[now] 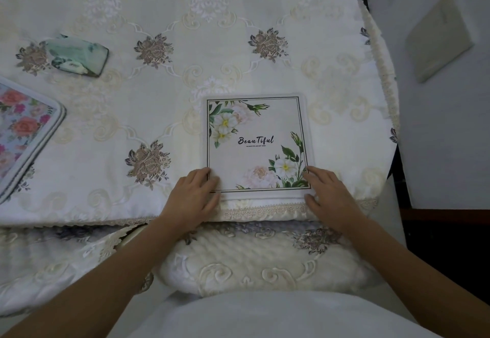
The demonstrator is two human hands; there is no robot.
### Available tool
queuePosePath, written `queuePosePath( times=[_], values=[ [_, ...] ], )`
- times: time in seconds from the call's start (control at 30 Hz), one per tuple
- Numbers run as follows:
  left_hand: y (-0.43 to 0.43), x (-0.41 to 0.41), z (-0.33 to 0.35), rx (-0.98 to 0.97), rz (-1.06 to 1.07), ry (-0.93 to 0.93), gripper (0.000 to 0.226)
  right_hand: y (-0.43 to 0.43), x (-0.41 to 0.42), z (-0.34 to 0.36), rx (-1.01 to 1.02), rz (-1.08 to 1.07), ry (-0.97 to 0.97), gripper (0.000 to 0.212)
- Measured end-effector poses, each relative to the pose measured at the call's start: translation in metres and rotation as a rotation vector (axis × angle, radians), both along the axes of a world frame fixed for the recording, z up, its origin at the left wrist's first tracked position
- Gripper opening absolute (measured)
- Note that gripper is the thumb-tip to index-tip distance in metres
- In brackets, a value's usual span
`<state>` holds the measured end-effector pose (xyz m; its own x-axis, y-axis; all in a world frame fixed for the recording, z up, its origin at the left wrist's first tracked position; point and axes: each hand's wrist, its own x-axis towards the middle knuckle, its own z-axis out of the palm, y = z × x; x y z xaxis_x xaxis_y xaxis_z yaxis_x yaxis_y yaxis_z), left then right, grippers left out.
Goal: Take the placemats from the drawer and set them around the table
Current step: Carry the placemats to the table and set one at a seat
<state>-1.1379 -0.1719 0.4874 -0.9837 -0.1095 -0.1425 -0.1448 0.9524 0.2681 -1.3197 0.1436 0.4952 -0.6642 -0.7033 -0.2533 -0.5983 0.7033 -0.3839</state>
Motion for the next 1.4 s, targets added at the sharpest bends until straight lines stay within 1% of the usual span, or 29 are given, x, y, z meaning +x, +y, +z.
queuePosePath(
  times=[0.17, 0.3, 0.5, 0.6, 0.7, 0.77, 0.87, 0.93, 1.07, 1.17, 1.27, 1.33, 1.4],
  values=[
    [-0.014, -0.034, -0.005, -0.03, 0.066, -0.04, 0.049, -0.027, -0.033, -0.005, 0.011, -0.045, 0.005, 0.057],
    [-0.032, -0.07, -0.009, -0.018, 0.119, -0.025, 0.054, -0.054, -0.067, -0.008, 0.005, -0.068, 0.003, 0.059],
    [-0.068, -0.126, -0.012, 0.003, 0.184, -0.001, 0.051, -0.093, -0.126, -0.011, 0.006, -0.103, 0.002, 0.06],
    [-0.079, -0.146, -0.012, -0.013, 0.196, 0.01, 0.052, -0.112, -0.147, -0.013, 0.025, -0.11, 0.062, 0.059],
    [-0.072, -0.164, -0.01, -0.039, 0.177, 0.032, 0.047, -0.138, -0.151, -0.012, 0.036, -0.065, 0.111, 0.06],
    [-0.058, -0.177, -0.01, -0.024, 0.125, 0.016, 0.046, -0.158, -0.144, -0.012, -0.001, -0.004, 0.102, 0.057],
    [-0.04, -0.193, -0.012, 0.019, 0.031, 0.019, 0.052, -0.186, -0.128, -0.014, -0.054, 0.086, 0.071, 0.055],
    [-0.036, -0.198, -0.011, 0.037, 0.025, 0.017, 0.054, -0.195, -0.121, -0.019, -0.053, 0.108, 0.041, 0.056],
    [-0.052, -0.19, -0.014, -0.021, 0.067, 0.013, 0.05, -0.185, -0.123, -0.022, -0.033, 0.08, 0.066, 0.054],
    [-0.075, -0.174, -0.015, -0.053, 0.144, 0.004, 0.052, -0.159, -0.131, -0.018, -0.015, -0.036, 0.072, 0.056],
    [-0.088, -0.153, -0.014, -0.025, 0.215, -0.042, 0.06, -0.134, -0.135, -0.015, 0.0, -0.108, 0.075, 0.059],
    [-0.087, -0.145, -0.013, -0.002, 0.22, -0.067, 0.066, -0.124, -0.133, -0.014, 0.029, -0.106, 0.059, 0.061],
    [-0.082, -0.141, -0.012, 0.021, 0.231, -0.06, 0.066, -0.121, -0.129, -0.012, 0.049, -0.103, 0.053, 0.062]
  ],
)
